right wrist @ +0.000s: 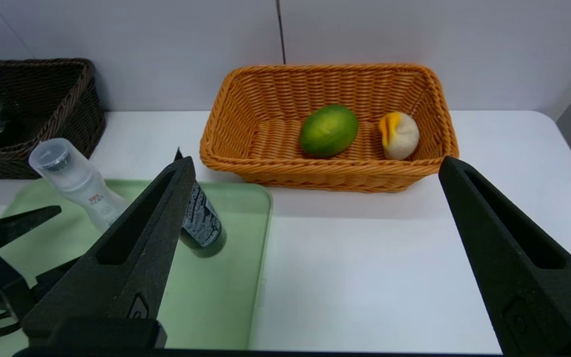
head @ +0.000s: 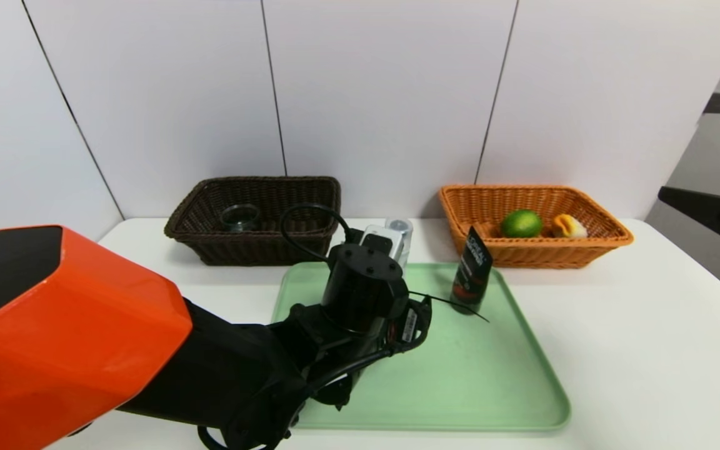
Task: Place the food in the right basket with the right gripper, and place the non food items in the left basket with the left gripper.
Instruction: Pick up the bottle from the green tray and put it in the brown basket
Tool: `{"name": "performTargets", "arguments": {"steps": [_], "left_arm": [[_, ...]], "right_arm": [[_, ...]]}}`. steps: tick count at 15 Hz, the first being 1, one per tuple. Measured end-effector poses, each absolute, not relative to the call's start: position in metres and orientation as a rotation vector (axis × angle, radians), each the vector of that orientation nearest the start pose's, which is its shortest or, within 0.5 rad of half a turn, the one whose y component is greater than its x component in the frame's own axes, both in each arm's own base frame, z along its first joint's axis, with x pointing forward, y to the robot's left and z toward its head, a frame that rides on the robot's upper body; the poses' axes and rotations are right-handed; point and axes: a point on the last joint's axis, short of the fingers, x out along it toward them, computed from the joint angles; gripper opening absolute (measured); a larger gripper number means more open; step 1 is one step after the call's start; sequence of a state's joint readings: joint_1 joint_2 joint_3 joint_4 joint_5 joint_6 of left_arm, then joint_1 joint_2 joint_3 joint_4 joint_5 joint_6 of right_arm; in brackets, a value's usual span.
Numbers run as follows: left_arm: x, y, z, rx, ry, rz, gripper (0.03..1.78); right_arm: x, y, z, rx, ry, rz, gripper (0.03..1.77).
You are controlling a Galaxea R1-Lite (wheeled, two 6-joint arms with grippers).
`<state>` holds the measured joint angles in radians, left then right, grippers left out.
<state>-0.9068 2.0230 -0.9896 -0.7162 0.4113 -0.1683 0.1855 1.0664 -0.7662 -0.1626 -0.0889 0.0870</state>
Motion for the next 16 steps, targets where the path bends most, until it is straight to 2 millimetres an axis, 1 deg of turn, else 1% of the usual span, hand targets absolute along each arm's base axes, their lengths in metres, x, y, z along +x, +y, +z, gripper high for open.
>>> {"name": "performTargets", "arguments": {"steps": [6,12,16], "left_arm": [[0.261,-0.299,0.129,0.008,0.253,-0.4,1.69],[0.277,-0.307,0.131,-0.015,0.228,-0.387,1.69],[0.285,-0.306,0.127,-0.015,0.228,-0.372,1.69]], "right_arm": [[0.152,0.026,0.264,0.068,0.173,0.114,1.7],[0.152,0.026,0.262,0.068,0.181,0.117,1.7],[0.151,0.025,0.262,0.068,0.18,0.116,1.7]]}}
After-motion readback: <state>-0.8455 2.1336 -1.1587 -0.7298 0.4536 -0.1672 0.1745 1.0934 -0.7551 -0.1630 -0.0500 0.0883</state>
